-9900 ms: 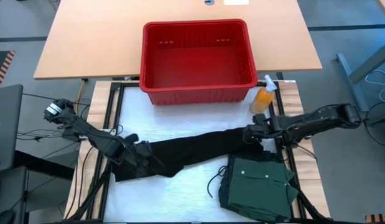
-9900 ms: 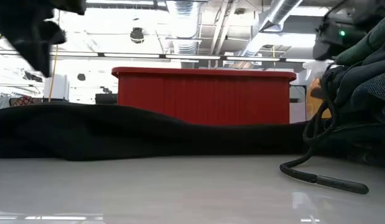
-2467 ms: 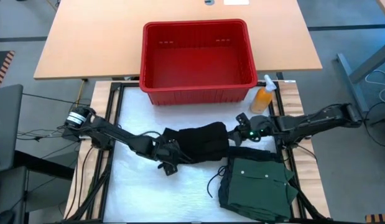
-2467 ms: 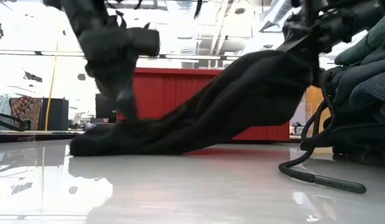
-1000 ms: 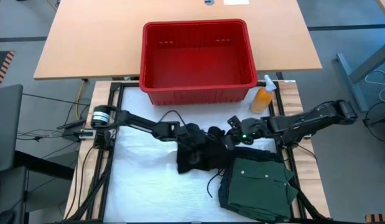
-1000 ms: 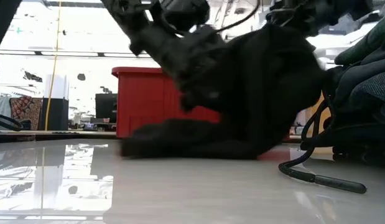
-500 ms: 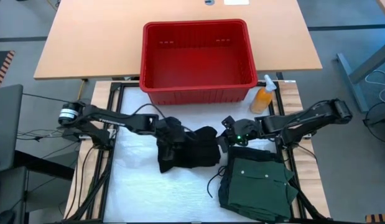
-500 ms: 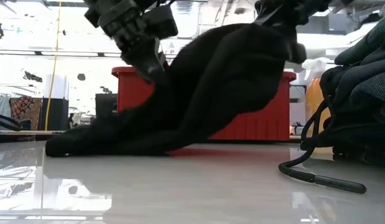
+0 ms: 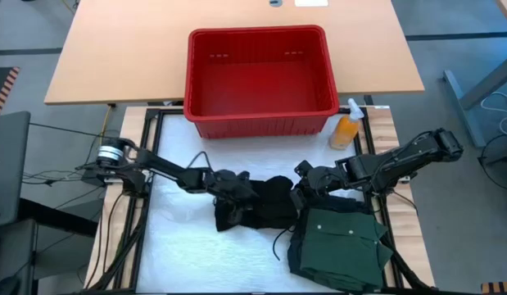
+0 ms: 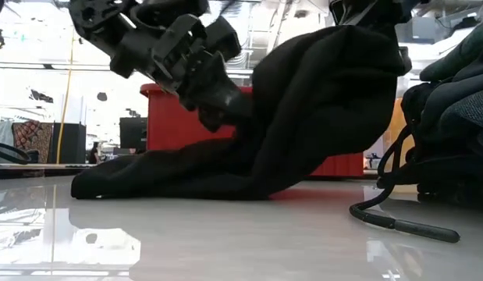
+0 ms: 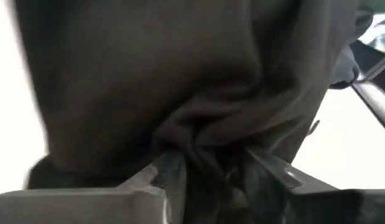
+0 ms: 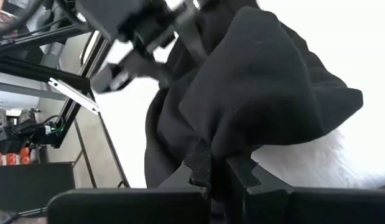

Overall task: Fold laundry
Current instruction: Fold the black shirt

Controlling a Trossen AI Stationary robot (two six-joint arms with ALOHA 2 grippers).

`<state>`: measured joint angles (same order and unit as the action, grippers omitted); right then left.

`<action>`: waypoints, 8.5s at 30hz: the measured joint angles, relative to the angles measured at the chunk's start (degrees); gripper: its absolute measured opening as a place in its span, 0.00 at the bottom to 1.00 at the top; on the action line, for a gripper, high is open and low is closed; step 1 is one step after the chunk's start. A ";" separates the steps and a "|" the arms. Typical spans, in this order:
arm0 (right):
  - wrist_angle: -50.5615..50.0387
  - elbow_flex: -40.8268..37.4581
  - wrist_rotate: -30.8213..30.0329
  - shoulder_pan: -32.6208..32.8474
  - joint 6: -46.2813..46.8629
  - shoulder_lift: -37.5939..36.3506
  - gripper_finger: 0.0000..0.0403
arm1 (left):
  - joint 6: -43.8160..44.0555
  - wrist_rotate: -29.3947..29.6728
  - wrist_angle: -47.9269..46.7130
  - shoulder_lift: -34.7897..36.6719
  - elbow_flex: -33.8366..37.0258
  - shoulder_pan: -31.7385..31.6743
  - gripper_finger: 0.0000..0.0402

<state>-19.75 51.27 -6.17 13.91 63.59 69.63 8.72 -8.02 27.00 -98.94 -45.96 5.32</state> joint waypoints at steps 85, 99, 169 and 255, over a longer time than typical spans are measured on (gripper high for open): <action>-0.95 0.01 -3.02 8.24 -3.66 -0.66 0.09 | -3.24 -0.79 -45.60 -18.88 -41.50 2.90 0.52; -4.31 0.04 -2.98 8.20 -3.66 -0.66 0.09 | -16.02 12.69 -82.07 -16.81 -57.87 3.50 0.52; -5.30 34.16 12.38 -2.73 -19.09 38.33 0.41 | 11.37 0.70 -9.43 0.44 7.32 2.23 0.52; 6.41 8.73 -13.31 13.56 -42.41 9.05 0.15 | 16.92 6.68 -28.89 7.17 -20.43 -0.21 0.52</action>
<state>-13.34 60.00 -19.48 27.47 21.18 78.67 25.64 -1.34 -1.90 -91.77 -66.39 5.12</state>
